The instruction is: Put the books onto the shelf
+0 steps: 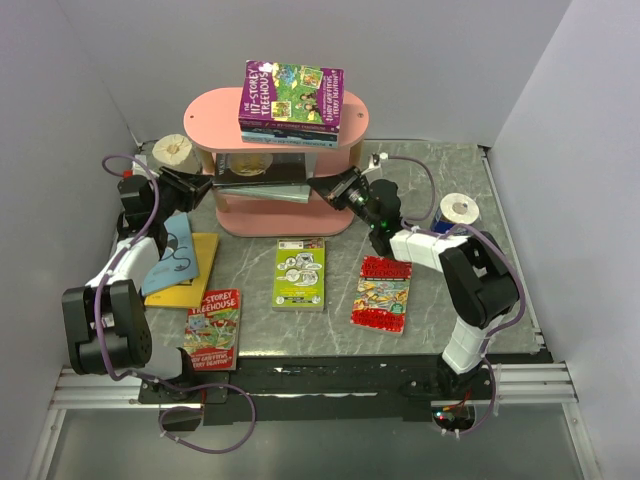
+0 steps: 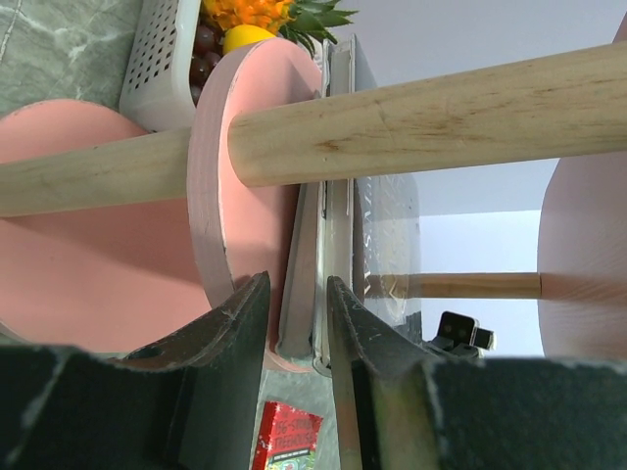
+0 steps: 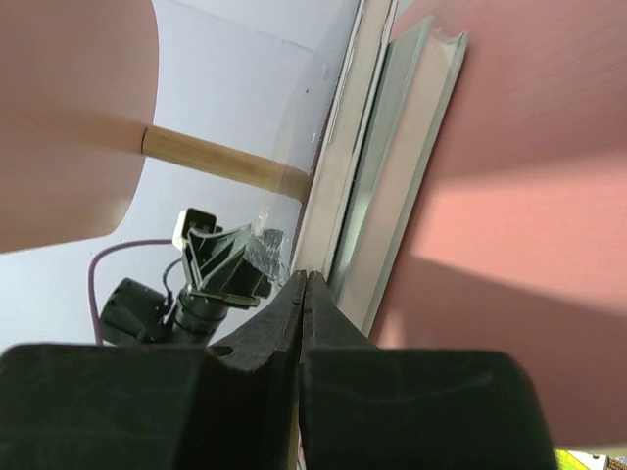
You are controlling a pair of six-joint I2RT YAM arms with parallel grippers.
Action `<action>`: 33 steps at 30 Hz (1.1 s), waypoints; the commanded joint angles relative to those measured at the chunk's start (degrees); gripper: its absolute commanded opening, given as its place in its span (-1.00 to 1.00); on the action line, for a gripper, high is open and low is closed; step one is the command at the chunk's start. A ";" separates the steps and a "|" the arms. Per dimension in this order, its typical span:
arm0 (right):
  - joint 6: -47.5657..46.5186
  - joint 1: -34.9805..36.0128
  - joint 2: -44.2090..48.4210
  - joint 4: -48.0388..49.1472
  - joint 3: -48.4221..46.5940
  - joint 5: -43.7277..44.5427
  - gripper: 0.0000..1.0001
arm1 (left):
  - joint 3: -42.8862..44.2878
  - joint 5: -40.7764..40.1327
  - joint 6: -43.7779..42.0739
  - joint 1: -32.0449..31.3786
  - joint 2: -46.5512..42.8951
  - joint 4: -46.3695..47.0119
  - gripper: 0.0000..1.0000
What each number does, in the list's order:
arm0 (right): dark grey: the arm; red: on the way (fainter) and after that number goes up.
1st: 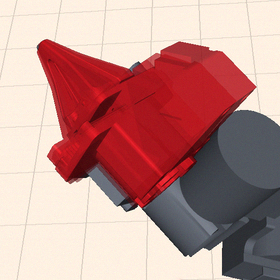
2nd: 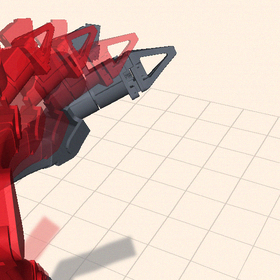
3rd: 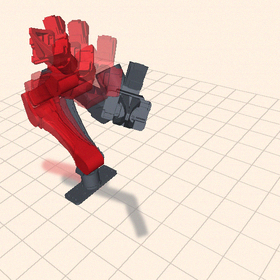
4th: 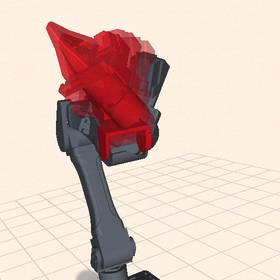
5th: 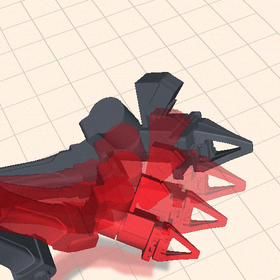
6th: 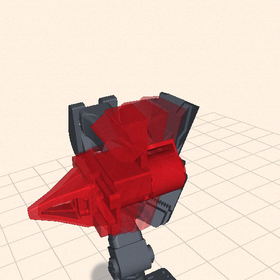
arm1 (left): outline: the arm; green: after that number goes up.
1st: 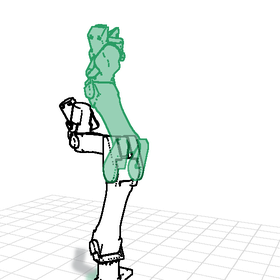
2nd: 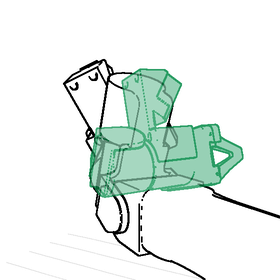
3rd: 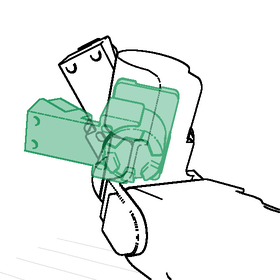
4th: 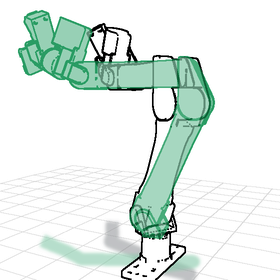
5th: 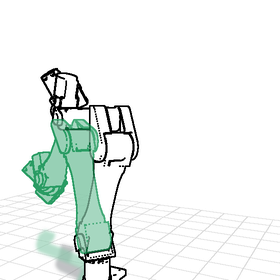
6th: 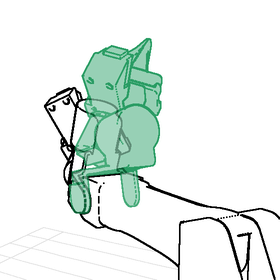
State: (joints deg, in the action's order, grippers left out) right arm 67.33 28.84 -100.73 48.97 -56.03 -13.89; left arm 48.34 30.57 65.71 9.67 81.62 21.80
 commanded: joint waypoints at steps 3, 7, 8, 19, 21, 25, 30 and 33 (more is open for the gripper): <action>-2.11 1.39 1.67 3.59 3.29 -2.19 -1.00 | 1.15 1.95 0.47 -0.27 -0.06 2.98 -0.29; -2.73 1.31 3.25 3.76 4.61 -2.46 -1.00 | 1.76 2.48 0.38 -0.53 0.55 2.98 -0.29; -2.73 1.39 3.78 3.85 4.88 -2.54 -1.00 | 1.85 2.65 0.38 -0.71 0.90 2.98 -0.29; -2.73 0.87 7.38 4.11 8.30 2.19 -1.00 | 2.46 1.60 -0.50 -1.76 0.91 0.53 -0.28; -2.29 -0.09 8.18 4.29 8.92 2.64 -1.00 | 2.55 1.42 -0.50 -1.06 0.47 -0.36 -0.28; -1.06 -2.20 9.32 4.64 9.89 3.87 -1.00 | 2.03 1.16 -0.06 0.70 -1.03 -0.88 -0.26; -1.50 -3.61 7.57 2.19 5.50 3.08 -1.00 | 1.59 0.81 0.47 1.14 -1.56 -0.71 -0.26; -1.24 -3.70 5.81 1.31 2.95 2.64 -1.00 | 1.32 1.60 1.00 1.14 -1.03 0.43 -0.27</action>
State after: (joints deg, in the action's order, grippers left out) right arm 66.19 25.32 -94.74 49.82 -48.18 -11.60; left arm 49.12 31.57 65.82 10.85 82.11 20.45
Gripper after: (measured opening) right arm 0.005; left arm 0.368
